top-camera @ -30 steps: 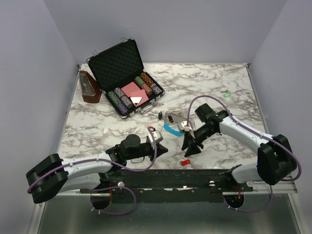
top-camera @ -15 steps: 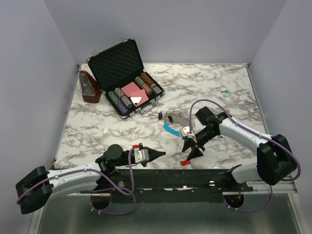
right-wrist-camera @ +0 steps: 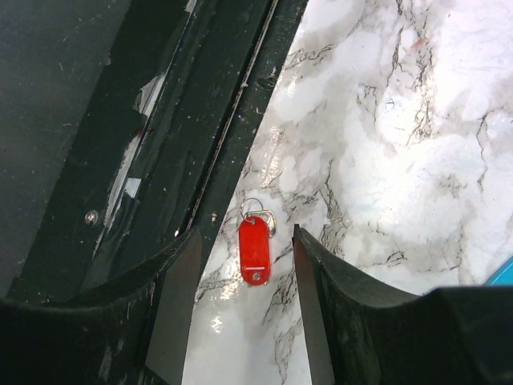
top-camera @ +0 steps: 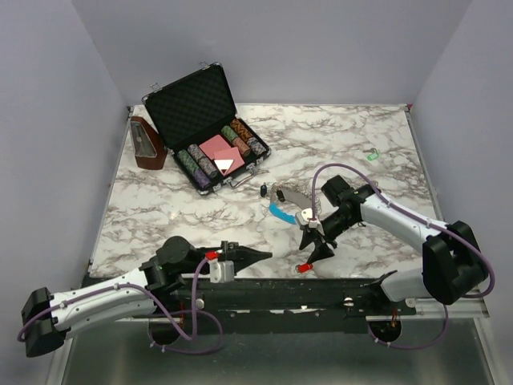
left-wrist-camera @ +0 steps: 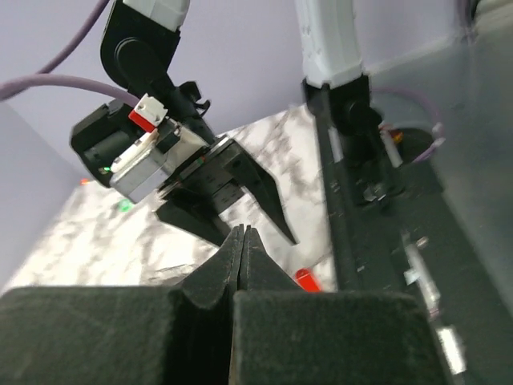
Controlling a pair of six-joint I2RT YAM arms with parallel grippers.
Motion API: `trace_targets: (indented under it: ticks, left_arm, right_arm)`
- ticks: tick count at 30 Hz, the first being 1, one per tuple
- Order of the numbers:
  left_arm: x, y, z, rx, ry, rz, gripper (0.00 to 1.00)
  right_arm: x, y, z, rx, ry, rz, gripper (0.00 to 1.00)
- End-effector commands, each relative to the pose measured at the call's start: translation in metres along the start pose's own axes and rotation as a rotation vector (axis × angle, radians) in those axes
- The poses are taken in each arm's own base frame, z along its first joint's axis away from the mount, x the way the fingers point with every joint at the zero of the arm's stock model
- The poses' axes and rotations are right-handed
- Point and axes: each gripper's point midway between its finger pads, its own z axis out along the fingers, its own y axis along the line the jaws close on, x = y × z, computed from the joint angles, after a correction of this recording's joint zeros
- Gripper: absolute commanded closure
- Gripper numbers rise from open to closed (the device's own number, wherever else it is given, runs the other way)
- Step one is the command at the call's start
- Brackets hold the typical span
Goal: Put the keys on the keyring
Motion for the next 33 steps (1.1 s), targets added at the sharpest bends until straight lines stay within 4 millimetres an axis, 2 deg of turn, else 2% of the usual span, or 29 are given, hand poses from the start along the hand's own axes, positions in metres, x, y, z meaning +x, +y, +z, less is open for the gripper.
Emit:
trace_targets:
  ticks: [1, 5, 9, 10, 12, 15, 17, 23, 29, 33]
  left_arm:
    - [-0.032, 0.008, -0.005, -0.056, -0.177, -0.334, 1.00]
    - [-0.033, 0.048, -0.016, -0.227, -0.248, -0.862, 1.00]
    - [-0.010, 0.085, -0.026, -0.399, -0.197, -1.491, 1.00]
    - [-0.009, 0.090, -0.030, -0.393, -0.238, -1.635, 1.00]
    - [-0.011, 0.102, -0.041, -0.359, -0.428, -1.973, 1.00]
    - [-0.016, 0.110, -0.041, -0.235, -0.530, -2.281, 1.00]
    - [-0.026, 0.117, -0.038, -0.177, -0.550, -2.323, 1.00]
    - [-0.028, 0.137, -0.043, -0.216, -0.674, -2.382, 1.00]
    - [-0.040, 0.168, -0.077, -0.274, -1.032, -2.326, 1.00]
    - [-0.066, 0.185, -0.094, -0.256, -1.182, -2.256, 1.00]
  right_arm:
    - [-0.008, 0.002, 0.000, -0.005, -0.024, -0.031, 0.42]
    - [-0.009, 0.002, 0.000, 0.000, -0.027, -0.033, 0.41]
    - [-0.009, 0.001, -0.001, 0.007, -0.025, -0.032, 0.41]
    - [-0.009, 0.002, -0.001, 0.005, -0.027, -0.031, 0.41]
    - [-0.010, 0.002, 0.000, 0.005, -0.030, -0.036, 0.42]
    - [-0.011, 0.002, -0.001, 0.006, -0.034, -0.040, 0.41]
    - [-0.011, 0.003, -0.001, 0.005, -0.034, -0.040, 0.41]
    - [-0.011, 0.004, -0.001, 0.006, -0.037, -0.044, 0.41]
    - [-0.009, 0.006, 0.000, -0.002, -0.035, -0.048, 0.41]
    - [-0.011, 0.006, -0.001, 0.001, -0.032, -0.066, 0.41]
